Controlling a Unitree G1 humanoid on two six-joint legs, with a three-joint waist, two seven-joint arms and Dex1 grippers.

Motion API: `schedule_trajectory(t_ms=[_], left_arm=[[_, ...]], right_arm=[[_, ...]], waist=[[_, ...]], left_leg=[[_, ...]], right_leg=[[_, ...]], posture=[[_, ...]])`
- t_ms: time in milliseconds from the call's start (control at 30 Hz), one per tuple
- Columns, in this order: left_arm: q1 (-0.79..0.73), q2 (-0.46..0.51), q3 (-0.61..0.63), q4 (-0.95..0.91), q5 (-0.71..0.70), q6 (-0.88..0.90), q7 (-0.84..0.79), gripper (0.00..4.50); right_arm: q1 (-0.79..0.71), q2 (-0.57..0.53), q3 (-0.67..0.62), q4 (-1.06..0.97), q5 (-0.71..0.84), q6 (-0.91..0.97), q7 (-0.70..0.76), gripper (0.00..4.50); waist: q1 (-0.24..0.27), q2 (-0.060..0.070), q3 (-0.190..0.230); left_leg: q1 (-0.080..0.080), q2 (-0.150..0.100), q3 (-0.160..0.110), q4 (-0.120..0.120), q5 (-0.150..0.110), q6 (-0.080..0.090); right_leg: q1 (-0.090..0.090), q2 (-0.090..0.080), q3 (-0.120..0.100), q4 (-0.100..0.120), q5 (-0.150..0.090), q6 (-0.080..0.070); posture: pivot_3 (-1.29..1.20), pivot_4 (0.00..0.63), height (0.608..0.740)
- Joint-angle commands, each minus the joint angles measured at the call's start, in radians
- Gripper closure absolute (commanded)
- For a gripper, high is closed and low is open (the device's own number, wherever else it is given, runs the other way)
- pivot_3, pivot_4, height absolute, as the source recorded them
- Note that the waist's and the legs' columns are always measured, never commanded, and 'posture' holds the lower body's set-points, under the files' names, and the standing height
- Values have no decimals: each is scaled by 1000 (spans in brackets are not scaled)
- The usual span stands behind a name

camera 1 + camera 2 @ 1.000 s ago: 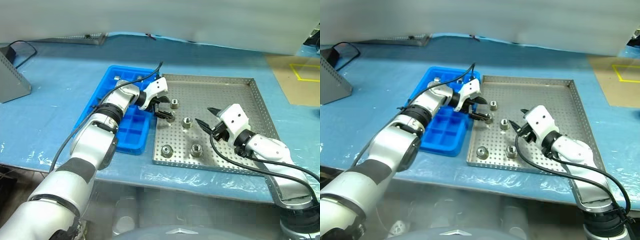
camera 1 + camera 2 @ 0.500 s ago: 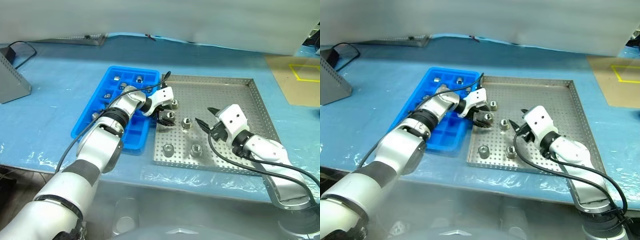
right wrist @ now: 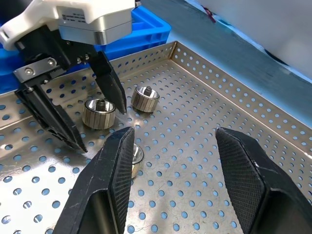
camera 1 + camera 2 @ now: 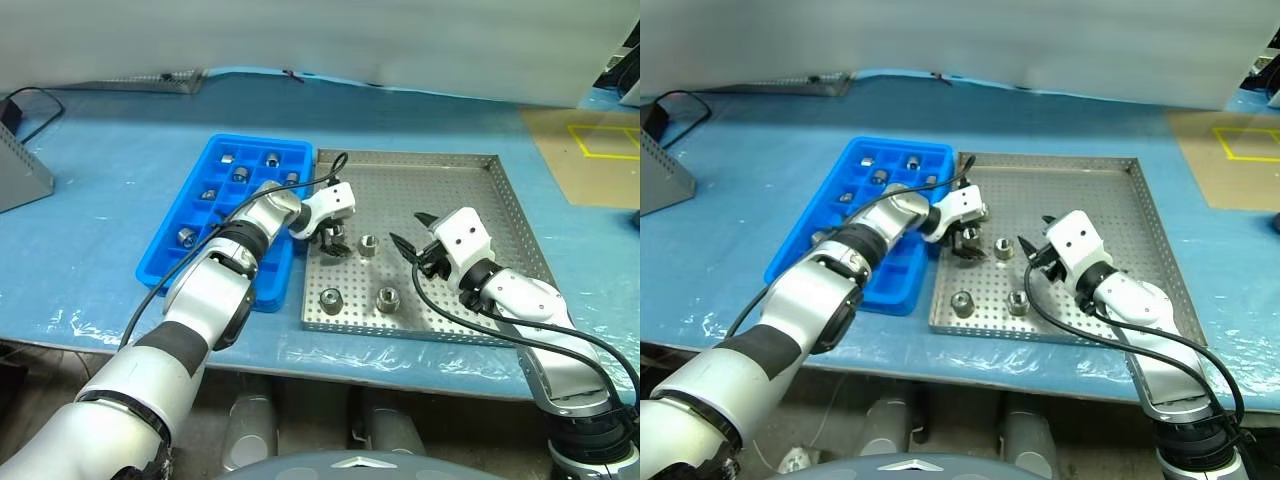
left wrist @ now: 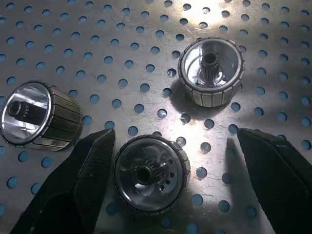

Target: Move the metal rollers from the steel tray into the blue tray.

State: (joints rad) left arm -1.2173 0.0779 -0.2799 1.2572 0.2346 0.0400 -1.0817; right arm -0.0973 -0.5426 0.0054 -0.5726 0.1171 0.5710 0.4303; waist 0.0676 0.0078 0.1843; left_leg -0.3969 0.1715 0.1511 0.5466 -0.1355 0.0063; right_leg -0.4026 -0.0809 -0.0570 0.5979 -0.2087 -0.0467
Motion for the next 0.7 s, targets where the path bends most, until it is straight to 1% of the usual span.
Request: schedule_trajectory(t_ms=[33, 133, 233, 267, 300, 400, 433, 500, 533, 600, 700], left_arm=[[-8, 24, -11, 20, 25, 16, 9, 232], [-11, 26, -10, 19, 27, 10, -2, 232], [-13, 26, -9, 20, 32, 5, 6, 875], [-14, 24, -7, 20, 32, 6, 13, 1123], [-17, 21, -1, 21, 28, 14, 23, 1467], [-22, 16, 5, 21, 26, 13, 35, 1467], [-21, 15, 3, 18, 24, 7, 17, 1467], [-18, 16, 2, 13, 22, -2, -4, 1799], [-18, 17, 3, 13, 22, -2, -7, 2046], [-18, 18, 5, 12, 21, 0, -2, 2676], [-18, 19, 15, 8, 14, -1, -3, 2676]], right_arm=[[3, 12, -2, -14, -13, -28, -14, 1776], [1, 15, 1, -8, -19, -35, -16, 1776], [-7, 19, -9, 1, -16, -41, -22, 1776], [-10, 21, -14, 1, -11, -41, -22, 1776], [-12, 22, -14, 0, -10, -41, -23, 1776], [-15, 26, -16, 8, -11, -47, -26, 1776], [-17, 26, -16, 15, -18, -52, -31, 1776], [-21, 26, -12, 23, -27, -58, -36, 1776], [-22, 25, -11, 25, -29, -60, -37, 1776], [-23, 26, -8, 28, -32, -63, -37, 1776], [-25, 29, -4, 36, -38, -65, -37, 1776]], waist=[[-1, 0, 0], [-2, 0, 0], [-3, 0, 0], [-3, 0, 0], [-3, 0, 0], [-5, 0, 0], [-5, 0, 0], [-5, 0, 0], [-5, 0, 0], [-5, 0, 0], [-5, 0, 0]], left_leg=[[0, 0, 0, 0, 0, 0], [0, 0, 0, 0, 0, 0], [0, 0, 0, 0, 0, 0], [0, 0, 0, 0, 0, 0], [0, 0, 0, 0, 0, 0], [0, 0, 0, 0, 0, 0], [0, 0, 0, 0, 0, 0], [0, 0, 0, 0, 0, 0], [0, 0, 0, -1, 0, 0], [0, 0, 0, -1, 0, 0], [-1, 0, 0, -2, -1, 1]], right_leg=[[0, 0, 0, 0, 0, 0], [0, 0, 0, 0, 0, 0], [0, 0, 0, 0, 0, 0], [0, 0, 0, 0, 0, 0], [0, 0, 0, 0, 0, 0], [0, 0, 0, 0, 0, 0], [0, 0, 0, -1, 0, 0], [0, 0, 0, -1, 0, 0], [0, 0, 0, -1, 0, 0], [0, 0, 0, -2, 0, -1], [0, 0, 0, -4, 1, -1]], posture=[[-206, 150, 740], [-208, 150, 740], [-209, 150, 740], [-209, 150, 740], [-209, 150, 740], [-205, 150, 740], [-205, 150, 740], [-203, 150, 740], [-203, 150, 740], [-195, 150, 740], [-189, 150, 740]])
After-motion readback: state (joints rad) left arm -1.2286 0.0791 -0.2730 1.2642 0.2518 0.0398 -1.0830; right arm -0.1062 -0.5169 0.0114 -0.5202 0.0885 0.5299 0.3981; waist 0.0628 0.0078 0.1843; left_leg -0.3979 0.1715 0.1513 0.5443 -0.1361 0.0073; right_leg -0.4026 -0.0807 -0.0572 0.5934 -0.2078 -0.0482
